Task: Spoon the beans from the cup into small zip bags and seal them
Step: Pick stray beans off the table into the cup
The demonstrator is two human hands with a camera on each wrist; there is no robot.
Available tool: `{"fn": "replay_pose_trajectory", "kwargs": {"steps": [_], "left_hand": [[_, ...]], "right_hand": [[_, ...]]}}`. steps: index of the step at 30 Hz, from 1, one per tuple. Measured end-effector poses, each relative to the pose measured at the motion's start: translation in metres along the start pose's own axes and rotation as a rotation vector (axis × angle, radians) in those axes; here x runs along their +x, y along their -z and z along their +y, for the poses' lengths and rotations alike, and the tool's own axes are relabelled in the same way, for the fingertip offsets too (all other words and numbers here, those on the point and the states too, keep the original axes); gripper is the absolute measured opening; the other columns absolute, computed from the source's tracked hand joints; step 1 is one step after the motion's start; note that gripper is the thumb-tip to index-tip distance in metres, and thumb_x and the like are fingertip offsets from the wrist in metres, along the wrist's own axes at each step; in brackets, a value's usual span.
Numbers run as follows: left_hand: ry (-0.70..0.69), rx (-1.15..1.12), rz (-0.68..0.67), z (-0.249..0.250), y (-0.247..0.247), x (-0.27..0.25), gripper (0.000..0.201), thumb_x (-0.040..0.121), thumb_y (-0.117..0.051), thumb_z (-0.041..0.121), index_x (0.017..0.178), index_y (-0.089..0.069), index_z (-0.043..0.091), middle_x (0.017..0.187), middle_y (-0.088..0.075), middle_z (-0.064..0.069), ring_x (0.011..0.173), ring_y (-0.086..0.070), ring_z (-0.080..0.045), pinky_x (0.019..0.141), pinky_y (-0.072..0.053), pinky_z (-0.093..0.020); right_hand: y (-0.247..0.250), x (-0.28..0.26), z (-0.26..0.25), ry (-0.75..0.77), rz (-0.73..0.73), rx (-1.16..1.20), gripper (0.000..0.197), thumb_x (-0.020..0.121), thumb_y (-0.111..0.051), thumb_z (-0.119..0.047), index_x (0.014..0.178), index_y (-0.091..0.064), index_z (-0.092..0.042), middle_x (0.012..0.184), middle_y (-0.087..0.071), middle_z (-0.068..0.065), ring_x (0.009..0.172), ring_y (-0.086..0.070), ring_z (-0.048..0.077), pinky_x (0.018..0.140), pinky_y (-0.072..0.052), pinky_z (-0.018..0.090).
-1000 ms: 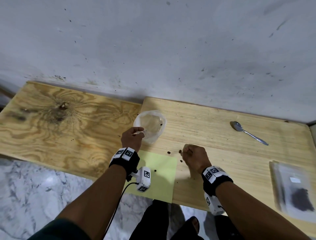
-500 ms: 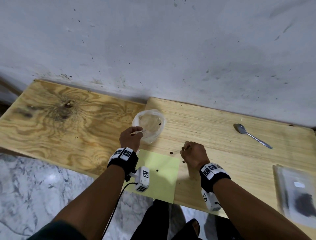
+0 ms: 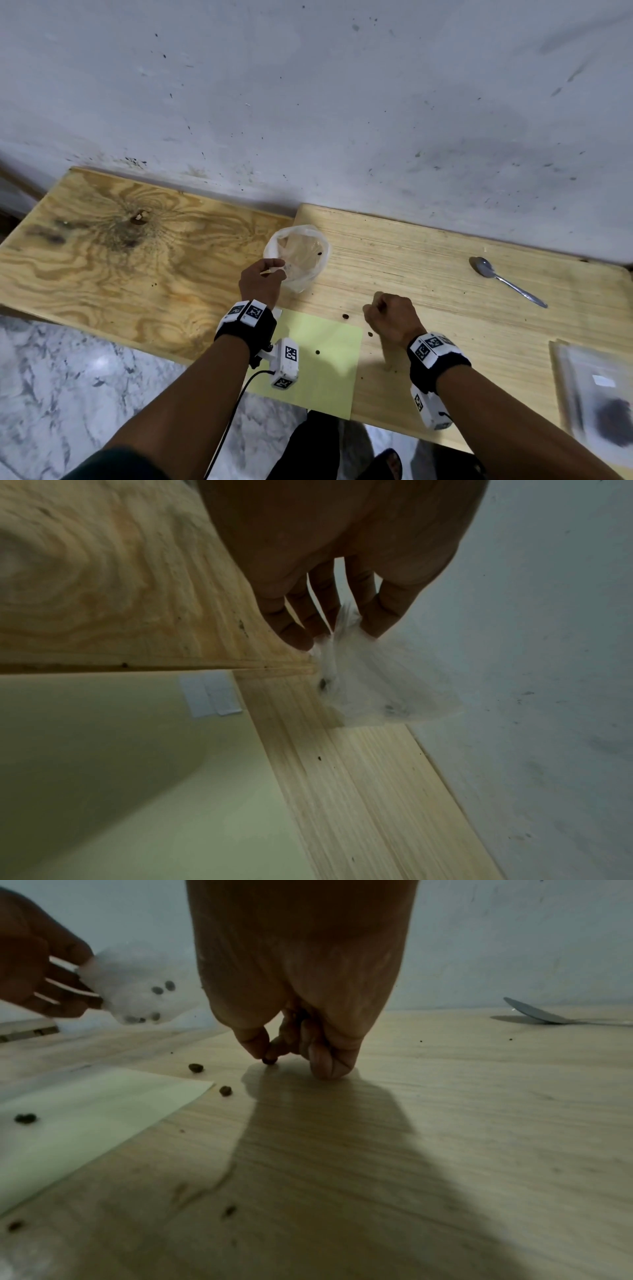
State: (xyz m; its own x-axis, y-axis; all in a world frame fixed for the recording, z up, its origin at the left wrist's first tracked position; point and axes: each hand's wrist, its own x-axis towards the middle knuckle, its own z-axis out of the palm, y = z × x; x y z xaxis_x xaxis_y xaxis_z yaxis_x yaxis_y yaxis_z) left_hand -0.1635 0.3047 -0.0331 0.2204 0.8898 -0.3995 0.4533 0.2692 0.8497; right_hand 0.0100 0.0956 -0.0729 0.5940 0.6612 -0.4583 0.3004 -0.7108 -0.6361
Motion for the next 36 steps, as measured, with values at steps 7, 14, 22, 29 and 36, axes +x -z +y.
{"fn": "replay_pose_trajectory", "kwargs": {"steps": [7,14,22,29,36], "left_hand": [[-0.01,-0.026,0.018,0.005,0.005,-0.016,0.022,0.066,-0.069,0.008,0.071,-0.073,0.029,0.067,-0.065,-0.01,0.048,-0.044,-0.02,0.059,-0.044,-0.032],[-0.024,0.03,0.026,-0.003,0.005,-0.026,0.026,0.071,-0.069,0.004,0.071,-0.071,0.03,0.077,-0.069,-0.012,0.054,-0.051,-0.024,0.067,-0.053,-0.04],[0.007,0.028,0.013,-0.004,0.001,-0.022,0.025,0.071,-0.069,0.006,0.071,-0.07,0.032,0.075,-0.068,-0.011,0.055,-0.053,-0.024,0.064,-0.049,-0.034],[0.015,-0.001,0.022,0.006,0.0,-0.015,0.022,0.068,-0.069,0.008,0.071,-0.071,0.03,0.076,-0.068,-0.008,0.054,-0.049,-0.022,0.064,-0.049,-0.036],[-0.027,-0.013,0.052,0.006,-0.001,-0.044,0.022,0.072,-0.069,0.004,0.077,-0.073,0.026,0.09,-0.072,-0.007,0.059,-0.053,-0.022,0.069,-0.054,-0.04]], "right_hand": [[0.006,-0.016,0.003,0.009,0.105,-0.031,0.017,0.076,-0.071,-0.026,0.073,-0.06,-0.014,0.075,-0.068,-0.001,0.076,-0.063,0.018,0.068,-0.051,0.029],[0.0,-0.012,0.002,0.008,0.107,-0.246,0.029,0.081,-0.074,-0.038,0.095,-0.063,-0.014,0.094,-0.058,-0.002,0.091,-0.055,0.02,0.078,-0.043,0.028],[-0.003,-0.004,0.002,0.089,0.105,-0.129,0.006,0.086,-0.064,-0.017,0.081,-0.064,-0.014,0.081,-0.065,-0.005,0.08,-0.062,0.017,0.068,-0.04,0.022],[0.012,-0.009,-0.006,-0.081,0.097,0.306,0.036,0.098,-0.047,-0.018,0.062,-0.05,-0.017,0.058,-0.053,-0.006,0.055,-0.046,0.013,0.054,-0.035,0.024],[0.028,-0.028,0.014,-0.289,-0.186,0.984,0.025,0.083,-0.032,-0.011,0.068,-0.051,-0.008,0.058,-0.04,0.004,0.044,-0.026,0.016,0.045,-0.026,0.024]]}}
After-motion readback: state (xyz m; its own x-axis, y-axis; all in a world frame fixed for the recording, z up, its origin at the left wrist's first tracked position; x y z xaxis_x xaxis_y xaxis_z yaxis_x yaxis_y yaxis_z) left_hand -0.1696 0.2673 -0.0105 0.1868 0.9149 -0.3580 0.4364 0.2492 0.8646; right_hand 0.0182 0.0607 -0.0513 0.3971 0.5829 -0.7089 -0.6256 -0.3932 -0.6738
